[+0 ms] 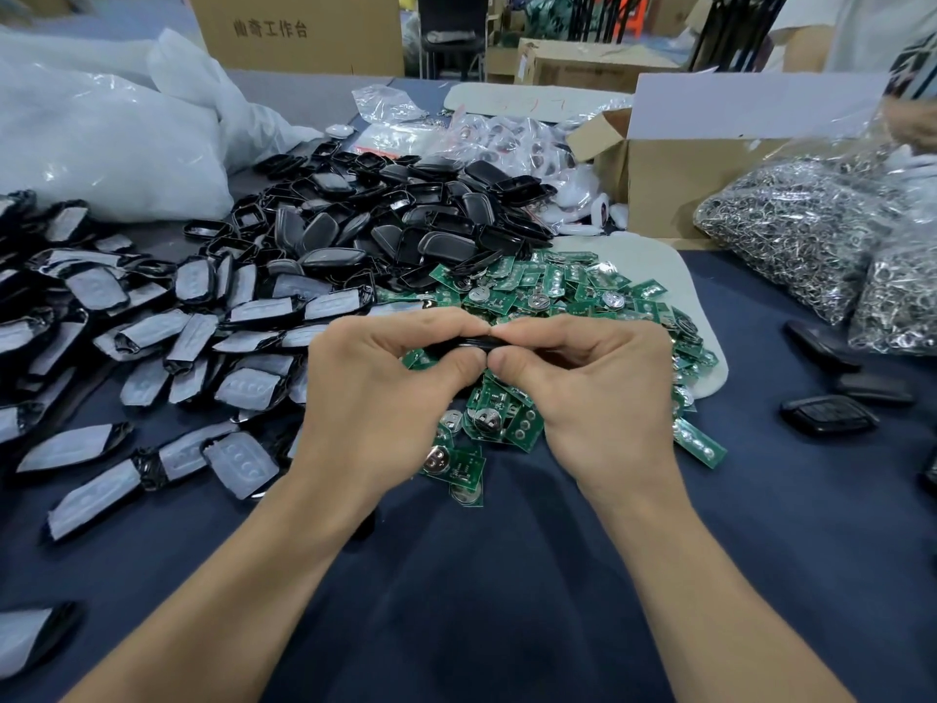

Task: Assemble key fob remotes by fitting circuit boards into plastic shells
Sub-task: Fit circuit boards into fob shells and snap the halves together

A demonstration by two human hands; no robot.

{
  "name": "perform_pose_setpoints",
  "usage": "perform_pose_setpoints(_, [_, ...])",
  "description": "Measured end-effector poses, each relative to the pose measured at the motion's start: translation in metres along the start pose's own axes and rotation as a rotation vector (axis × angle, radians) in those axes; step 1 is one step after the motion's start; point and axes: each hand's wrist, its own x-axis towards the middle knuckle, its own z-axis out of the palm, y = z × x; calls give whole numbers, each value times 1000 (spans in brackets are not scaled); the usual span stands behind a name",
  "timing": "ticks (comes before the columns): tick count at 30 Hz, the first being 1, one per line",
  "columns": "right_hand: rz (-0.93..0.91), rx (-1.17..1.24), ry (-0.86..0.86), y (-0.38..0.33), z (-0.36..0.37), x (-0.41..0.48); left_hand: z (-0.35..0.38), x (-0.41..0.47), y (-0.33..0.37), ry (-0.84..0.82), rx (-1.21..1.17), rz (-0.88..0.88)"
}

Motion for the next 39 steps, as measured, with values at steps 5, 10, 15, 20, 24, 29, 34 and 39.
perform_pose_setpoints(5, [22, 28, -11, 2, 3, 1, 1, 0, -2, -13, -51, -58])
perform_pose_setpoints(10, [96, 146, -108, 3, 0, 5, 1, 8, -6, -18, -306, -156])
perform_pose_setpoints(15, [-17, 20, -65, -2, -2, 4, -2, 12, -6, -149, -369, -128])
perform_pose_setpoints(20, [-60, -32, -14, -3, -1, 1, 0, 9, -6, -189, -290, -77])
perform_pose_setpoints(24, [-72, -12, -14, -5, -2, 0, -2, 11, -6, -251, -250, -44])
perform_pose_setpoints(29, [-32, 69, -11, -8, -3, 0, 4, 5, -4, -270, -255, -3])
perform_pose_setpoints(34, [63, 170, 22, -9, 0, -2, 12, -2, -4, -253, -293, -10])
perform_pose_setpoints(39, [96, 241, -6, -6, 4, -1, 12, 1, -5, -214, -260, -45])
